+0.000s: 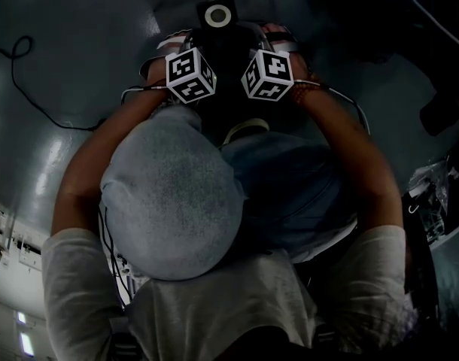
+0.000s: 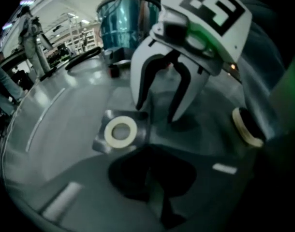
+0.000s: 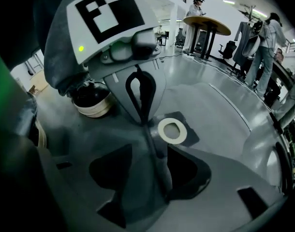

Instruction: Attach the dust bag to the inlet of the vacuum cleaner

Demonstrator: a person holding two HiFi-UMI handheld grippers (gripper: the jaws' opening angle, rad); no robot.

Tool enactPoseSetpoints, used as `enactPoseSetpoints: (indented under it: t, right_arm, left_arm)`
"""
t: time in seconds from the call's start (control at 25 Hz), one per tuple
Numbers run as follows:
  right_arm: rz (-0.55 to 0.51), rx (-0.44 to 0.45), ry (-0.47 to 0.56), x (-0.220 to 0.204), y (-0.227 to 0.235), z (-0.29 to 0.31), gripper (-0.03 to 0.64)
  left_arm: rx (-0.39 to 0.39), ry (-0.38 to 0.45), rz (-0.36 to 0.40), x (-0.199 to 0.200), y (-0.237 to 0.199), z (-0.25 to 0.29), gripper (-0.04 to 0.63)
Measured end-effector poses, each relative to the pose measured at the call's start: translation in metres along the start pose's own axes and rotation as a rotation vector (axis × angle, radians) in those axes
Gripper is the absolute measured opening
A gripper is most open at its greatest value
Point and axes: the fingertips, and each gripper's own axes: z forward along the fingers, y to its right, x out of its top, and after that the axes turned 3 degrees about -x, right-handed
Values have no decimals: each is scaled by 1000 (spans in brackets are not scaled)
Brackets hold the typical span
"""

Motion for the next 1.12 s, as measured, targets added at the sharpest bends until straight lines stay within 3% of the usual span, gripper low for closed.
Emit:
enactPoseSetpoints:
  t: [0.2, 0.36, 0.4, 0.44, 0.52, 0.64, 0.76, 0.8, 0.84, 0.96, 1.12]
  right_arm:
    - [-66, -67, 2, 4, 13, 2, 210]
    - [-124, -125, -29, 1, 25, 9, 210]
    - [-136, -129, -42, 0, 27, 13, 212]
    - [-146, -131, -54, -2, 29, 17, 212]
    - [-158, -126, -68, -4, 30, 23, 215]
    - [-171, -112, -60, -3, 31, 25, 215]
    - [-183, -103, -65, -2, 30, 26, 202]
    - [-187, -102, -71, -2, 29, 26, 182]
    - [-193, -105, -75, -2, 29, 26, 120]
    - [-210, -104, -85, -4, 29, 25, 94]
    - [-226, -132, -75, 0, 31, 21, 27]
  left_arm:
    - [-30, 14, -39, -2, -7, -15, 0]
    - [71, -5, 25, -7, -22, -19, 5]
    - [94, -16, 42, -9, -25, -17, 43]
    - [105, -30, 55, -10, -26, -14, 127]
    - [117, -58, 75, -13, -28, -5, 195]
    - [131, -84, 93, -13, -33, 5, 232]
    - [116, -89, 86, -14, -35, 6, 238]
    - [113, -87, 87, -13, -34, 5, 238]
    - [112, -88, 87, -13, -35, 5, 238]
    - [116, -95, 94, -12, -36, 5, 232]
    - [146, -113, 144, -15, -41, 3, 160]
